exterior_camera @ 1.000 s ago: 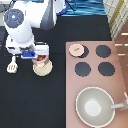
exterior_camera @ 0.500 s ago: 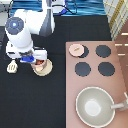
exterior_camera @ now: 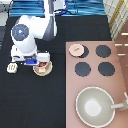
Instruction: Take the lid off the pot, put the pot on the plate, and use the tool to push the pot to the front of the table.
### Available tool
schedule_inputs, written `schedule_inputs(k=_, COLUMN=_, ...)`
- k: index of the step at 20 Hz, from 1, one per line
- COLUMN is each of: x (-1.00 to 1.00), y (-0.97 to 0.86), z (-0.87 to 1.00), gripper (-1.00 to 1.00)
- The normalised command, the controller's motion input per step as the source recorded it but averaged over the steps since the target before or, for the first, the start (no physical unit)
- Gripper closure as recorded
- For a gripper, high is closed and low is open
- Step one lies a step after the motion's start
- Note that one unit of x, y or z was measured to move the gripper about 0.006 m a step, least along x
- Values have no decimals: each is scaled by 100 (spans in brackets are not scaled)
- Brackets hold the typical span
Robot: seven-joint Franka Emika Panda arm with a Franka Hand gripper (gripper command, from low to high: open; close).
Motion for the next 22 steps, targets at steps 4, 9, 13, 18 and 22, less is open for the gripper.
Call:
schedule_inputs(k=4, x=25, y=-10, z=-2, gripper=100)
schedule_inputs(k=9, x=20, y=-18, z=-10, gripper=100)
schedule_inputs(k=13, x=9, y=-19, z=-8, gripper=100)
schedule_inputs(k=18, x=-21, y=-3, z=48, gripper=100)
schedule_inputs(k=22, x=-31, y=0, z=37, gripper=-100)
